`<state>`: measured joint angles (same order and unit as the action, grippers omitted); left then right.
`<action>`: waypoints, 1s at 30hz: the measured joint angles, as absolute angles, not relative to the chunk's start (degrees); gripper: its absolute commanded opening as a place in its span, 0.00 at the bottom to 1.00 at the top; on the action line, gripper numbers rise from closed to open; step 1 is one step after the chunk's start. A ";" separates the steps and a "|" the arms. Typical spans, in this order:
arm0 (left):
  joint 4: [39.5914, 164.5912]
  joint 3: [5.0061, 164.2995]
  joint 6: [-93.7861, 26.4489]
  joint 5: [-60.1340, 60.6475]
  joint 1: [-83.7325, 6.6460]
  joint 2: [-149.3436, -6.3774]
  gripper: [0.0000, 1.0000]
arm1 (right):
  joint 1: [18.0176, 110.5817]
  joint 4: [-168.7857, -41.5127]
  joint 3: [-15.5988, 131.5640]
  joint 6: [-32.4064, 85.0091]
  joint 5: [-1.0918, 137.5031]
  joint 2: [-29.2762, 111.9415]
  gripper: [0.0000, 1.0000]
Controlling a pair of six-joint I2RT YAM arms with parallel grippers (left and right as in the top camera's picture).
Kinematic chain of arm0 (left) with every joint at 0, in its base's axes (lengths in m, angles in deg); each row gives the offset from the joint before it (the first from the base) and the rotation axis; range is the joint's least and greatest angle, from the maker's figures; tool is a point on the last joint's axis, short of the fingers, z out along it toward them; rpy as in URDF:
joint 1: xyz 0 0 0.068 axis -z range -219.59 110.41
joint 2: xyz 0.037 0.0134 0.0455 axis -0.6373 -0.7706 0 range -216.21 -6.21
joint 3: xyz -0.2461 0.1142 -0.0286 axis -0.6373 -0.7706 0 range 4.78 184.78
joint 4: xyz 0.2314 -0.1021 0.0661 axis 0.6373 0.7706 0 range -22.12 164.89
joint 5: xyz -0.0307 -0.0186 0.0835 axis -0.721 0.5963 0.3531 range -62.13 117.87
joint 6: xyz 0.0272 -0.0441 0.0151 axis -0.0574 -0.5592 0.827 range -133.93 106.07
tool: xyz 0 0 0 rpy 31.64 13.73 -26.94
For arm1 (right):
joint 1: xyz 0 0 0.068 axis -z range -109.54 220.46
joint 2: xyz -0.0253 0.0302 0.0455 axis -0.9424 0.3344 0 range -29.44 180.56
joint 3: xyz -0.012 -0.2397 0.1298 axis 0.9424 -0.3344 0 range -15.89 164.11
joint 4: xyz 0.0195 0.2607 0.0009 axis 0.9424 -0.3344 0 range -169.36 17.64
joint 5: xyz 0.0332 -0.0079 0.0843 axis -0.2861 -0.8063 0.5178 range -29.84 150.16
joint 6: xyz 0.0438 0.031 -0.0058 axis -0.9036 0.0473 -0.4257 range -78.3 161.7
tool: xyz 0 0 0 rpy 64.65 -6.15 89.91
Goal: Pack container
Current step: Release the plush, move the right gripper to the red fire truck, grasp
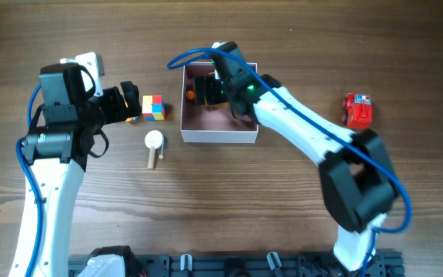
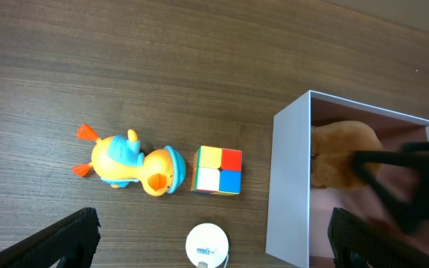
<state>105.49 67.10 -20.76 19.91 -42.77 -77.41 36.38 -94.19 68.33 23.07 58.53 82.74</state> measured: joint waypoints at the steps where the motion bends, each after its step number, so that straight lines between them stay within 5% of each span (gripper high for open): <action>1: 105.47 67.10 -20.76 19.91 -42.77 -77.41 1.00 | 36.51 -95.17 68.29 23.44 58.18 80.73 0.99; 11: 105.62 67.10 -20.76 19.91 -42.77 -77.43 1.00 | 49.25 -117.25 68.70 24.31 48.26 60.32 1.00; 20: 105.62 67.12 -20.76 19.91 -42.77 -77.43 1.00 | 74.54 -124.35 68.57 26.67 53.31 63.11 0.99; 25: 105.62 67.12 -20.76 19.91 -42.77 -77.43 1.00 | 79.83 -125.92 68.57 28.90 55.06 66.19 0.99; 30: 105.62 67.12 -20.76 19.91 -42.77 -77.43 1.00 | 80.90 -126.84 68.57 30.91 55.65 69.80 0.86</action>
